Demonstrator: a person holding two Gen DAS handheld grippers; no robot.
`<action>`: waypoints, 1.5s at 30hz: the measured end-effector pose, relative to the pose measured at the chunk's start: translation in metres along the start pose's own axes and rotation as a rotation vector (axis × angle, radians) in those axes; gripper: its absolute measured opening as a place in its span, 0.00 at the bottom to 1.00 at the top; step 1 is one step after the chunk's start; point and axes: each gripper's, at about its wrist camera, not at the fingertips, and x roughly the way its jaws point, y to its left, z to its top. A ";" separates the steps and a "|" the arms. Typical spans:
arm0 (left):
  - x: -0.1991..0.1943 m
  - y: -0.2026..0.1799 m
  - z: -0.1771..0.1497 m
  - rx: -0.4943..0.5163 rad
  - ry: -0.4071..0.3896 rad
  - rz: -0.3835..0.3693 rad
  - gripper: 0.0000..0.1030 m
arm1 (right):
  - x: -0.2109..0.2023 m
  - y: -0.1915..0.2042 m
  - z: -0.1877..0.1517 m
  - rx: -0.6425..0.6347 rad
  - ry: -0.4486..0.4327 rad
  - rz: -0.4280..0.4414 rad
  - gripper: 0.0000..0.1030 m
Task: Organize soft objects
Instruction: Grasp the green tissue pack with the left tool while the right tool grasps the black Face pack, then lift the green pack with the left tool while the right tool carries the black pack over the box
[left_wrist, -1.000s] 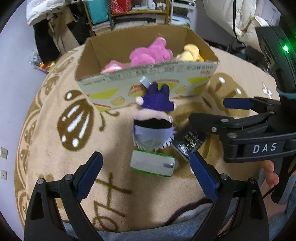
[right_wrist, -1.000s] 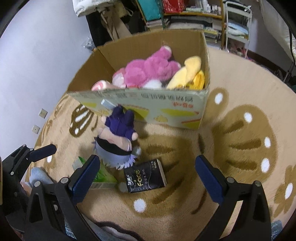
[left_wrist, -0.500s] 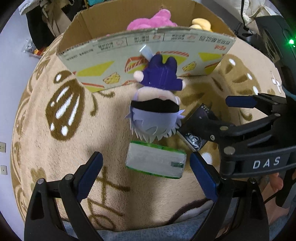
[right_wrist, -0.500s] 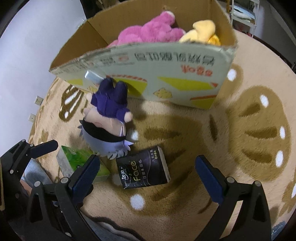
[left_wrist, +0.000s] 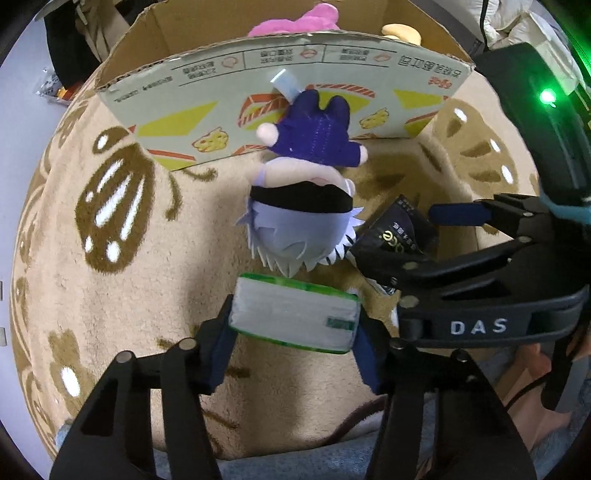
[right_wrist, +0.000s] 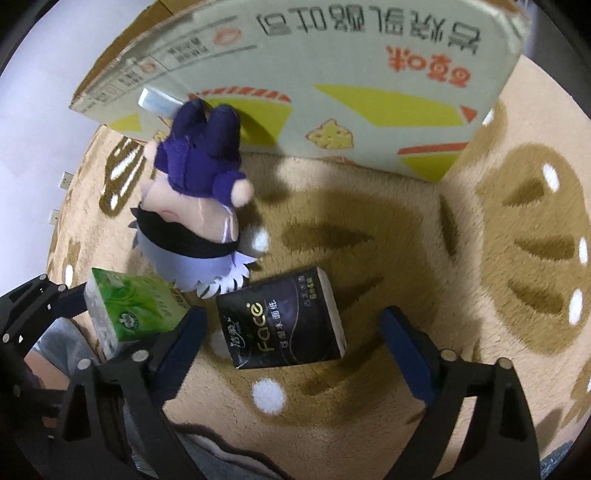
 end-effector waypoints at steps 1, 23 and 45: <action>0.000 -0.001 -0.001 0.002 -0.001 0.002 0.51 | -0.001 -0.001 0.000 -0.002 0.000 -0.001 0.94; -0.025 0.022 -0.008 -0.066 -0.083 0.064 0.50 | -0.004 0.008 0.002 -0.036 -0.021 -0.043 0.62; -0.105 0.043 -0.015 -0.181 -0.514 0.179 0.50 | -0.125 0.022 -0.016 -0.054 -0.565 0.040 0.60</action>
